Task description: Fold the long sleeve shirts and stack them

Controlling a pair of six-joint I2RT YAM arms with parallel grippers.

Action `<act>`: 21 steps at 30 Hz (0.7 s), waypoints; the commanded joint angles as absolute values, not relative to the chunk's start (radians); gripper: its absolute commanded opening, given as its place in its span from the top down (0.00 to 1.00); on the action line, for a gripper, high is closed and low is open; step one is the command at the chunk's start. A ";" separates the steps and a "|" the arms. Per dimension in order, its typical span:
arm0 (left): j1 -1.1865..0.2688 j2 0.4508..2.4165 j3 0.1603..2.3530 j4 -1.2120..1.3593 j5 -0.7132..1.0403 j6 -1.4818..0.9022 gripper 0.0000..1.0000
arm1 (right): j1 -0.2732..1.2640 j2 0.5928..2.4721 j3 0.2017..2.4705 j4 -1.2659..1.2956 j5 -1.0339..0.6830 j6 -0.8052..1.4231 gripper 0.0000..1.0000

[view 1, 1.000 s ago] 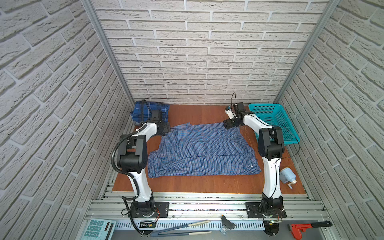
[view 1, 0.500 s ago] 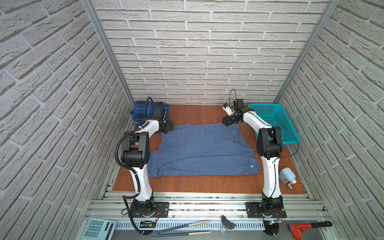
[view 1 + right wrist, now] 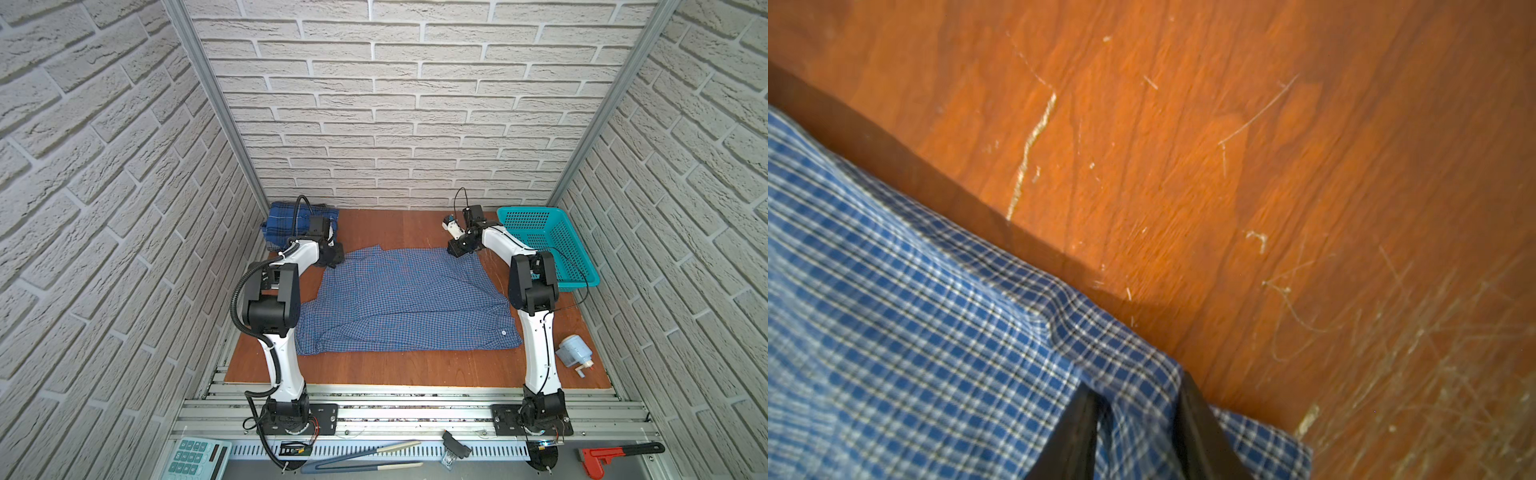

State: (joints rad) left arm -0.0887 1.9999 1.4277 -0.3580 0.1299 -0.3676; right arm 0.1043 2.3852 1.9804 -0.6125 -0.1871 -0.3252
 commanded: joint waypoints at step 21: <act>-0.079 1.199 0.740 -0.117 0.096 -0.590 1.00 | 0.101 1.350 0.969 -0.300 -0.132 0.079 0.76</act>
